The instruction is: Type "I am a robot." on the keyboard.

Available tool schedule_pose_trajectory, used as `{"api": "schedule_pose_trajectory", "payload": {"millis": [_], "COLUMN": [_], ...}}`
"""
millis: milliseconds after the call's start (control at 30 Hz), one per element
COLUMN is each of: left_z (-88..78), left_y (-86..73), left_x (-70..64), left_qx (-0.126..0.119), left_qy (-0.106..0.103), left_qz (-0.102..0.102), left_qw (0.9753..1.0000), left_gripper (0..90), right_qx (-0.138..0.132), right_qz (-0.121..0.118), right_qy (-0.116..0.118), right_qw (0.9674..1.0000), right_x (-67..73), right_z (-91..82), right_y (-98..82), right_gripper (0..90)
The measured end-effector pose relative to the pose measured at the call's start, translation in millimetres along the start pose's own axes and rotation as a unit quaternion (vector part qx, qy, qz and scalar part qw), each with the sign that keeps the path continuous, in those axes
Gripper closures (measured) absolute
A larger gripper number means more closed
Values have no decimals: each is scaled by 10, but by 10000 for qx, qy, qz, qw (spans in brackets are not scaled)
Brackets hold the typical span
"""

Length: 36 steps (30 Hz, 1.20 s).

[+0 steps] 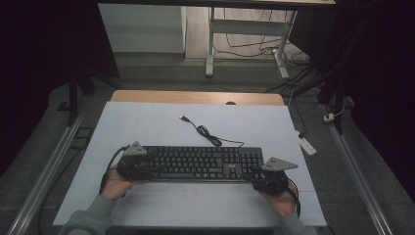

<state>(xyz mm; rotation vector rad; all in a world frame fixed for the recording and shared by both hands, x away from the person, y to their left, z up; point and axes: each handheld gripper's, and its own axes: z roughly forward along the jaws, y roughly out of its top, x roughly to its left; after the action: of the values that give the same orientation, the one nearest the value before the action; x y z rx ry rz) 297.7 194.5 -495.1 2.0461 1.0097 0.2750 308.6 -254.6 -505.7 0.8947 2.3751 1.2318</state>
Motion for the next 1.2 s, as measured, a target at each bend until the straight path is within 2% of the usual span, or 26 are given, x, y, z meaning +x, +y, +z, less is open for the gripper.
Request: {"api": "schedule_pose_trajectory", "payload": {"millis": [167, 367, 700, 933, 967, 1000, 1033, 1200], "left_z": [-16, -55, -93, -74, -69, -63, -57, -19], "left_y": [-1, -2, -42, -89, -94, -98, -101, -108], "left_x": [28, 80, 195, 255, 258, 259, 260, 250], "left_qx": [17, -26, -96, -10, 8, 28, 54, 196], "left_qy": [94, 193, 569, 527, 520, 519, 510, 408], "left_qz": [-45, -127, -206, -250, -237, -223, -197, -52], "left_qw": [9999, 9997, 9981, 9983, 9984, 9984, 9985, 9990], "left_gripper": [305, 294, 368, 582, 620, 698, 698, 889], "right_qx": [6, 24, 76, 77, 82, 94, 94, 96], "right_qz": [-14, -17, -36, -41, -42, -41, -41, -41], "right_qy": [-10, -20, -30, -39, -44, -48, -48, -52], "right_qw": [10000, 10000, 10000, 10000, 9999, 9999, 9999, 9999], "right_x": [5, 4, 1, 3, 1, -2, -2, -3], "right_z": [1, 2, 11, 12, 12, 15, 15, 14], "right_y": [3, 0, -3, -1, -3, -6, -6, -7], "right_gripper": [567, 567, 567, 566, 566, 566, 566, 566]}}
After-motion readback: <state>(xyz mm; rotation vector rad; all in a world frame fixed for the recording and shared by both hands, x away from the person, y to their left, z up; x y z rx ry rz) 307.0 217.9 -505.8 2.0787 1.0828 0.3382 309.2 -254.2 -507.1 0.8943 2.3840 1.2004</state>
